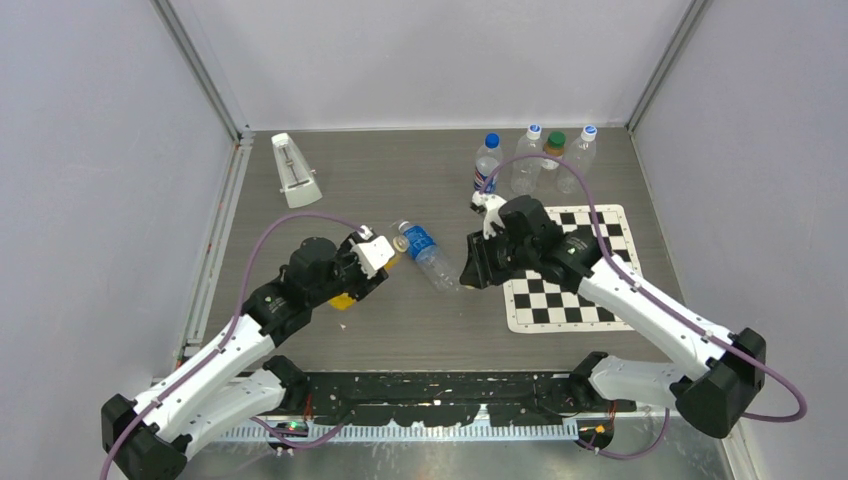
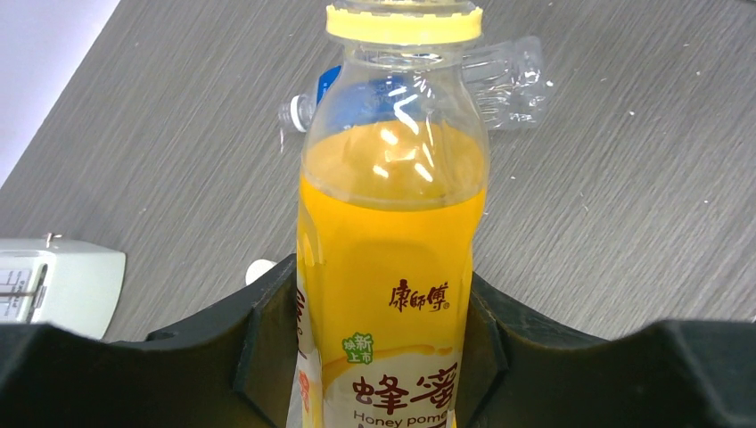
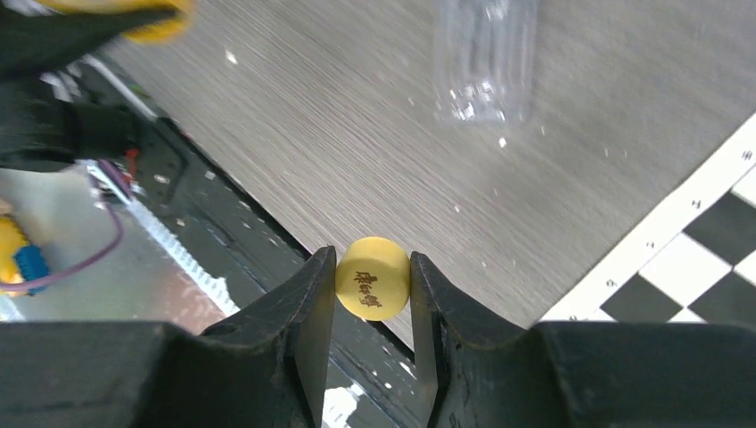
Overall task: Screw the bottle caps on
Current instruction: Place the bottle cap at the center of the board.
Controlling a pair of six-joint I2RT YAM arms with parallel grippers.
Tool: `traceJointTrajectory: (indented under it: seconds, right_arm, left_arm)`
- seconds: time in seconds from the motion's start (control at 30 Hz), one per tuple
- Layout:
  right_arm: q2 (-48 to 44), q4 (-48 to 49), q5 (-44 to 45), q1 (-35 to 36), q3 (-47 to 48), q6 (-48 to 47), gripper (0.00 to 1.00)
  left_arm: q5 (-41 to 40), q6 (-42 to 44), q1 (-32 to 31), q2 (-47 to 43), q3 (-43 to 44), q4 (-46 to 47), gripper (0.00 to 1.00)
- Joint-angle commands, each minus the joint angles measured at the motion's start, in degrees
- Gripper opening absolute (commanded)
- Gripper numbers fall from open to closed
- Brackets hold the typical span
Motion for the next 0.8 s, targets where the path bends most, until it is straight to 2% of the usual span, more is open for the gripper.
traceJointTrajectory:
  seconds: [0.0,0.23,0.4,0.67,0.7,0.77]
  right_arm:
    - [2.6,3.2,5.3,2.9,-6.4,0.6,0.0]
    - [12.4,12.6,13.3,10.0,-11.4,1.0,0.03]
    - [20.3,13.1,17.2,12.7,-10.4,0.4,0.08]
    - [26.3,8.0,20.2,14.8,-8.3,1.5,0.2]
    - [26.6,7.4,20.3,15.0,-7.7,1.6,0.27]
    - [27.2,5.7,20.3,15.3,-6.7,1.5,0.47]
  left_arm:
    - [-2.6,1.2,0.1,-0.5,2.2,0.5,0.0]
    - [-2.5,1.1,0.1,-1.4,1.5,1.1,0.0]
    - [-2.6,1.1,0.1,-1.7,1.1,1.4,0.0]
    - [-2.7,1.1,0.1,-2.5,0.8,1.9,0.0]
    - [-2.7,1.1,0.0,-2.5,0.8,2.0,0.0]
    - [-2.9,1.1,0.1,-2.6,0.7,2.1,0.0]
